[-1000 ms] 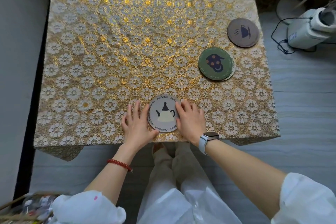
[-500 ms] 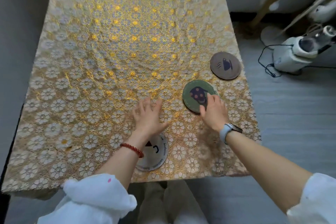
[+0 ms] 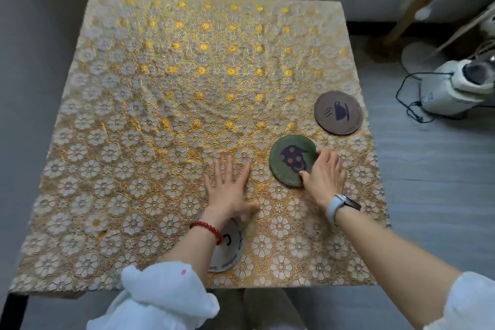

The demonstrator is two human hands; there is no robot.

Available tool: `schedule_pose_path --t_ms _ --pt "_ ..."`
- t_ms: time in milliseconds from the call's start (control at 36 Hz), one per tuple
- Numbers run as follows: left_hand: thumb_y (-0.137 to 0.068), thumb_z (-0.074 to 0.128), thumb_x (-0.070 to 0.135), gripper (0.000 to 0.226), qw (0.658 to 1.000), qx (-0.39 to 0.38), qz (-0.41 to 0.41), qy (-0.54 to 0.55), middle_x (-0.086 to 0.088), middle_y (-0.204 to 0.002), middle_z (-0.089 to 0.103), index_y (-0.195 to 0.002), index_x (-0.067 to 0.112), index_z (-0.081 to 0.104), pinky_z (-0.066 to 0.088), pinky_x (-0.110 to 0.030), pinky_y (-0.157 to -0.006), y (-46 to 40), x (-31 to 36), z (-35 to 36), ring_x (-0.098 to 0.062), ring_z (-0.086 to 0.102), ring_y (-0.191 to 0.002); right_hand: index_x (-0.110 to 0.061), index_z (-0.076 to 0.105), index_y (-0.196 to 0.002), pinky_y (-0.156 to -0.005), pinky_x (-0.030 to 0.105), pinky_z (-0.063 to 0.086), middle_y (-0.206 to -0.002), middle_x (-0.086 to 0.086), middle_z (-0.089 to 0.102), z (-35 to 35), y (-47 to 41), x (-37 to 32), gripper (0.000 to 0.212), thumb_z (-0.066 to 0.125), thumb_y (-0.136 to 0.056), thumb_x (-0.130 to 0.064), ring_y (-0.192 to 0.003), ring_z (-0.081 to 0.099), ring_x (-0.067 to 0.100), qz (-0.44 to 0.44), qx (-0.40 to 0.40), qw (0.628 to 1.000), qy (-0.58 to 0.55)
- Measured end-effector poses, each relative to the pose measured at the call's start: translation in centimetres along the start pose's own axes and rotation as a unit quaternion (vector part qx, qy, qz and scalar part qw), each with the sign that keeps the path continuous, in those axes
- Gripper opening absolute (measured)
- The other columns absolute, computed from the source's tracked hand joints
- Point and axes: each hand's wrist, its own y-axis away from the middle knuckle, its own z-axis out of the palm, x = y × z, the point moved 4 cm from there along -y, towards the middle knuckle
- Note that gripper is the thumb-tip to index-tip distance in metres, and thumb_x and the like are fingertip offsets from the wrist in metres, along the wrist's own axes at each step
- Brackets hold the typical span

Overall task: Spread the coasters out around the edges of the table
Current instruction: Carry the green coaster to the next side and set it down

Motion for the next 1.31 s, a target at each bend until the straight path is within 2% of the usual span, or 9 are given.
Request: schedule_pose_path --t_ms 111,222,417,528,639,972,1028,1167,1306 --pt "-0.081 0.052 0.055 0.080 0.996 0.048 0.011 0.076 -0.004 -0.156 -0.014 -0.143 0.037 0.006 -0.003 -0.058 -0.114 0.7 -0.6 -1.4 -0.030 -0.017 -0.142 -0.009 0.039 -0.121 -0.082 0.044 0.045 -0.122 0.015 0.049 -1.5 1.8 -2.1 0.038 0.052 -0.085 -0.010 -0.104 0.053 0.037 -0.102 0.051 0.992 -0.052" --pt "-0.086 0.051 0.044 0.066 0.980 0.113 -0.007 0.166 -0.006 -0.156 0.006 -0.142 0.030 0.020 0.009 -0.054 -0.116 2.3 -3.0 -3.7 -0.027 0.001 -0.144 -0.012 0.047 -0.118 -0.063 0.044 0.051 -0.105 0.019 0.060 -2.8 3.9 -6.8 0.040 0.052 -0.082 0.002 -0.085 0.061 0.036 -0.224 0.083 0.966 -0.094" --pt "-0.090 0.047 0.036 0.055 0.950 0.219 -0.012 0.224 -0.007 -0.151 0.026 -0.140 0.020 0.029 0.024 -0.049 -0.114 7.8 -11.3 -8.1 -0.023 0.021 -0.140 -0.010 0.054 -0.119 -0.084 0.038 0.049 -0.112 0.014 0.065 -2.7 8.8 -17.8 0.034 0.052 -0.085 -0.004 -0.100 0.059 0.029 -0.321 0.053 0.929 -0.177" --pt "-0.092 0.046 0.033 0.051 0.930 0.280 -0.024 0.236 -0.008 -0.148 0.030 -0.139 0.018 0.032 0.021 -0.039 -0.115 12.7 -19.4 -9.7 -0.022 0.023 -0.138 -0.007 0.054 -0.120 -0.083 0.019 0.041 -0.111 0.016 0.065 -0.5 13.9 -25.3 0.035 0.056 -0.086 -0.006 -0.098 0.060 0.030 -0.342 0.018 0.917 -0.203" --pt "-0.089 0.052 0.021 0.045 0.902 0.313 -0.029 0.297 -0.009 -0.140 0.041 -0.133 0.019 0.041 0.029 -0.031 -0.106 18.5 -28.1 -10.0 -0.023 0.036 -0.130 -0.008 0.061 -0.109 -0.079 0.034 0.048 -0.103 0.014 0.069 3.4 20.5 -31.7 0.025 0.057 -0.085 -0.006 -0.092 0.063 0.029 -0.356 -0.028 0.906 -0.228" --pt "-0.091 0.049 0.023 0.032 0.892 0.285 -0.103 0.334 -0.001 -0.126 0.057 -0.122 0.018 0.053 0.041 -0.027 -0.092 30.5 -52.9 -7.9 -0.015 0.055 -0.110 -0.006 0.062 -0.106 -0.076 0.016 0.041 -0.098 0.007 0.066 14.3 33.9 -48.2 0.023 0.051 -0.087 -0.002 -0.090 0.056 0.016 -0.309 -0.087 0.907 -0.272" --pt "-0.091 0.048 0.024 0.032 0.890 0.282 -0.105 0.342 0.000 -0.127 0.057 -0.123 0.019 0.053 0.040 -0.025 -0.090 30.3 -55.2 -8.3 -0.014 0.054 -0.110 -0.009 0.062 -0.105 -0.071 0.008 0.037 -0.093 0.000 0.061 15.2 34.3 -50.3 0.023 0.049 -0.087 -0.002 -0.089 0.054 0.013 -0.290 -0.110 0.905 -0.292" --pt "-0.088 0.055 0.026 0.034 0.866 0.261 -0.072 0.421 0.001 -0.124 0.056 -0.121 0.018 0.053 0.044 -0.027 -0.091 27.3 -58.8 -10.9 -0.012 0.054 -0.105 -0.012 0.063 -0.104 -0.074 0.014 0.042 -0.094 -0.002 0.062 16.7 33.1 -55.4 0.022 0.050 -0.088 -0.005 -0.090 0.057 0.012 -0.282 -0.160 0.896 -0.304" --pt "-0.085 0.060 0.022 0.027 0.860 0.215 -0.008 0.463 0.001 -0.105 0.064 -0.112 0.018 0.059 0.047 -0.022 -0.084 23.0 -61.2 -15.2 -0.012 0.059 -0.097 -0.009 0.065 -0.103 -0.075 0.001 0.044 -0.093 -0.002 0.065 17.4 29.9 -60.7 0.022 0.054 -0.086 -0.003 -0.082 0.058 -0.010 -0.274 -0.181 0.872 -0.362"
